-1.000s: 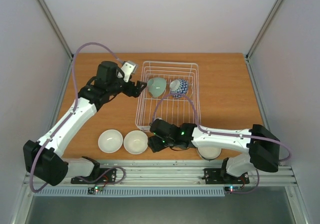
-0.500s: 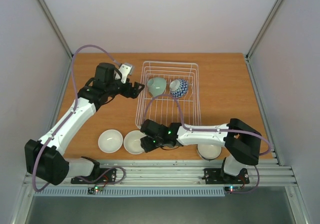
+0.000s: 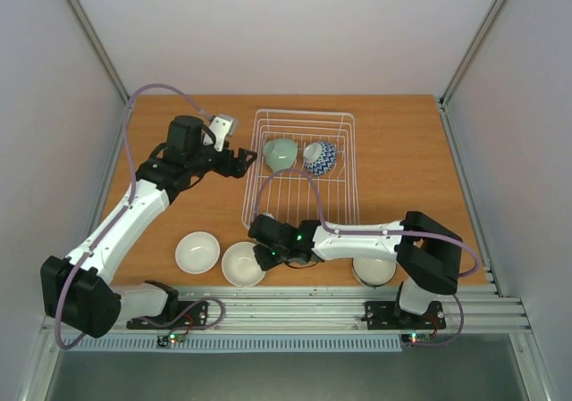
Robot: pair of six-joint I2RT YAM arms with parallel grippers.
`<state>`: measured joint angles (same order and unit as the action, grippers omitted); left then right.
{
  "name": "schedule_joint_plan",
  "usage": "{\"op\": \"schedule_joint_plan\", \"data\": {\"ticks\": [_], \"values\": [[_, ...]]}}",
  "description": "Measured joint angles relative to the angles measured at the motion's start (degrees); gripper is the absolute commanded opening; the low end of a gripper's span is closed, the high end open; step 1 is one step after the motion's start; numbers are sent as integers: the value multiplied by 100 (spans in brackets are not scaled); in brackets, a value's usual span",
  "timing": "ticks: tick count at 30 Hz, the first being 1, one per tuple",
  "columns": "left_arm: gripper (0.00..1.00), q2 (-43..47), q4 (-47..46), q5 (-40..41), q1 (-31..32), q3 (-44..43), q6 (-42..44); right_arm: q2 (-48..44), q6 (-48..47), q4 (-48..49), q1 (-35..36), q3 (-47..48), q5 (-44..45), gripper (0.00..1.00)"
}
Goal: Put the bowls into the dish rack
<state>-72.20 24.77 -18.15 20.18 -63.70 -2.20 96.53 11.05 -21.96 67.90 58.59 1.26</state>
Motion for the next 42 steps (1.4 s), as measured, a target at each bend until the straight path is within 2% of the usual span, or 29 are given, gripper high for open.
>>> {"op": "schedule_joint_plan", "data": {"ticks": [6, 12, 18, 25, 28, 32, 36, 42], "values": [[99, 68, 7, 20, -11, 4, -9, -614, -111, -461, 26, -236, 372, 1], [100, 31, 157, -216, -24, -28, 94, -2284, -415, -1010, 37, -262, 901, 1], [99, 42, 175, -984, -24, -24, 140, -3318, -774, -1292, -63, -151, 1565, 1], [99, 223, 179, -2253, -31, -13, 133, -3606, -1132, -1473, -647, -249, 1862, 1], [99, 205, 216, -2914, -35, -15, 111, -3941, -1215, -1392, -1093, -516, 1663, 1], [99, 188, 225, -3497, -35, -17, 81, -4454, -1200, -1108, -2002, -1001, 935, 1], [99, 140, 219, -3703, -35, -17, 50, -4474, -999, -614, -2686, -1318, 24, 1], [99, -155, 201, -3738, -35, -17, -85, -4135, -658, 619, -3069, -1714, -1349, 1]]}}
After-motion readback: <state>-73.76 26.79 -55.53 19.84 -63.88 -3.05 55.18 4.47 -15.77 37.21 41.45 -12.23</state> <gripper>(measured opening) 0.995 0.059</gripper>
